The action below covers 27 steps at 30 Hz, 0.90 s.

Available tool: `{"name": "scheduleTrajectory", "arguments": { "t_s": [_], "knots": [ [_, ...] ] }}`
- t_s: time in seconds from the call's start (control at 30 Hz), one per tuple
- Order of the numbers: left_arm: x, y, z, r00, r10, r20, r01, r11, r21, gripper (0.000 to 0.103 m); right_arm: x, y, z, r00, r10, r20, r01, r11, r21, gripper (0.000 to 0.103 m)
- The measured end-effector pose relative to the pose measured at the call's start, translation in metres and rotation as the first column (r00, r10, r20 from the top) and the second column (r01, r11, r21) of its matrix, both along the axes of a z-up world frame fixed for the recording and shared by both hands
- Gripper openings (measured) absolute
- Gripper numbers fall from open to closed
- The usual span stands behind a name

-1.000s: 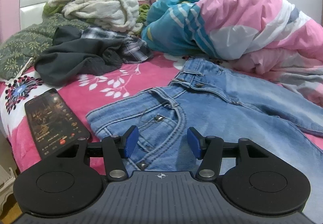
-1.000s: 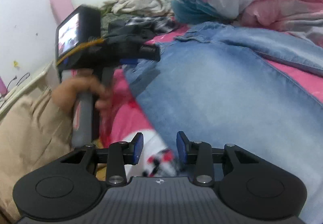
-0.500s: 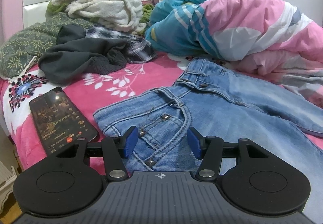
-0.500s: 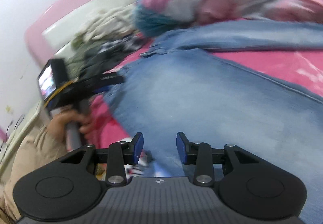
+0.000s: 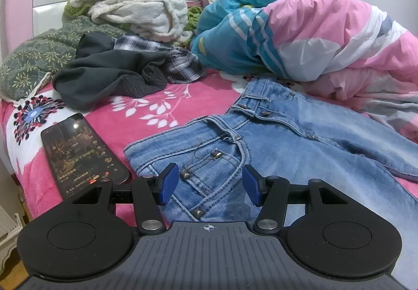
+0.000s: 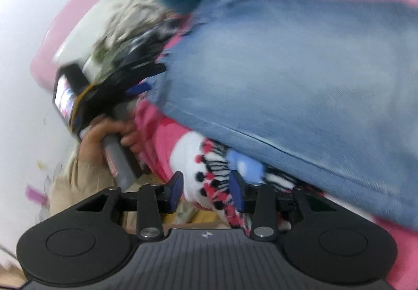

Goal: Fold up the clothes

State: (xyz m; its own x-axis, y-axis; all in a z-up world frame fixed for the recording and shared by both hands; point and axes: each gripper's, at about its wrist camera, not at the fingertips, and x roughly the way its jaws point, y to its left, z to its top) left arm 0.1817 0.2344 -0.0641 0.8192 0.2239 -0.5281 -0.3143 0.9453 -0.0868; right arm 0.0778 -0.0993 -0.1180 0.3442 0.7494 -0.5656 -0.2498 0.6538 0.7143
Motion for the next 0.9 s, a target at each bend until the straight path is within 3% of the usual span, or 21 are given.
{"name": "scheduleTrajectory", "arguments": {
  "t_s": [0.13, 0.2, 0.37, 0.6, 0.83, 0.9],
  "knots": [
    [0.0, 0.0, 0.0, 1.0, 0.001, 0.0, -0.001, 1.0, 0.0, 0.055, -0.002, -0.001, 0.001, 1.0, -0.03, 0.007, 0.03, 0.999, -0.021, 0.04],
    [-0.001, 0.0, 0.0, 1.0, 0.001, 0.0, -0.001, 1.0, -0.001, 0.055, -0.003, -0.007, 0.003, 0.995, -0.096, -0.01, 0.095, 0.995, -0.016, 0.04],
    [-0.001, 0.002, 0.001, 1.0, 0.002, 0.003, -0.002, 1.0, -0.003, 0.055, -0.008, -0.024, -0.002, 0.953, -0.277, -0.122, 0.287, 0.956, 0.068, 0.04],
    [-0.003, 0.004, 0.001, 1.0, 0.007, 0.008, -0.007, 1.0, -0.007, 0.055, -0.008, -0.038, -0.022, 0.89, -0.36, -0.278, 0.417, 0.891, 0.179, 0.04],
    [-0.004, 0.004, 0.001, 1.0, 0.008, 0.01, -0.008, 1.0, -0.001, 0.055, -0.006, -0.029, -0.015, 0.912, -0.345, -0.223, 0.378, 0.916, 0.131, 0.042],
    [-0.005, 0.004, 0.001, 1.0, 0.007, 0.012, -0.008, 1.0, 0.002, 0.055, -0.003, -0.025, -0.009, 0.934, -0.293, -0.207, 0.321, 0.94, 0.119, 0.042]
  ]
}}
